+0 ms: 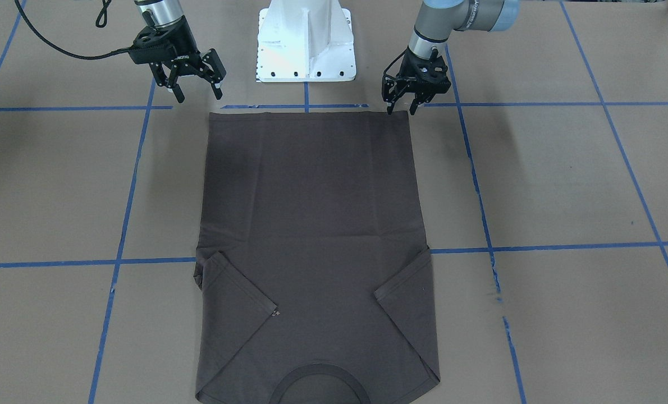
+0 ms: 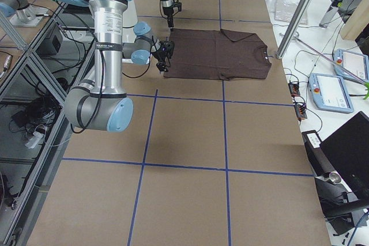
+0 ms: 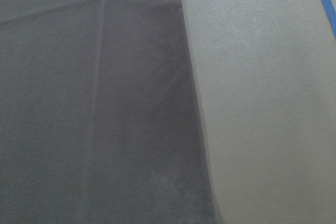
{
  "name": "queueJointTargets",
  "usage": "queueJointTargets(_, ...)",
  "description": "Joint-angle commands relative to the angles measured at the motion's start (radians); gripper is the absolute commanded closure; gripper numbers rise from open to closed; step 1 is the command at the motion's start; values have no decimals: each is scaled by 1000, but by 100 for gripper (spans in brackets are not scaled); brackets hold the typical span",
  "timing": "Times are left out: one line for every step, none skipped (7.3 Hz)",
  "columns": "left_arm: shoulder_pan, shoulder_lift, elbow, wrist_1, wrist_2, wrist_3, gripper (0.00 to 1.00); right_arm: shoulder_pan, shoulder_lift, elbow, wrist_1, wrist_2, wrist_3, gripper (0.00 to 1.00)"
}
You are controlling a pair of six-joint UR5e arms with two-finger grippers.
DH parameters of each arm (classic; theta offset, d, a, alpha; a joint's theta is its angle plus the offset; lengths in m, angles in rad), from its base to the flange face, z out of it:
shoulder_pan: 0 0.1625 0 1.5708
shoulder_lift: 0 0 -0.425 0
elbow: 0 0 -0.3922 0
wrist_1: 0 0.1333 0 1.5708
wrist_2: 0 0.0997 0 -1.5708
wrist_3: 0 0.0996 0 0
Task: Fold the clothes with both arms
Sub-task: 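Pinch the hem corners with both grippers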
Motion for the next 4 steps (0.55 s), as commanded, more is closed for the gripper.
queueJointTargets(2,-1,12,-4,-1,-1,35,0,0,0,0,0,0,0)
queueJointTargets(0,-18,14,-4,-1,-1,40,0,0,0,0,0,0,0)
queueJointTargets(0,-33,14,-4,-1,-12,57,0,0,2,0,-3,0,0)
queueJointTargets(0,-35,14,-4,-1,-15,88,2,0,2,-1,-5,0,0)
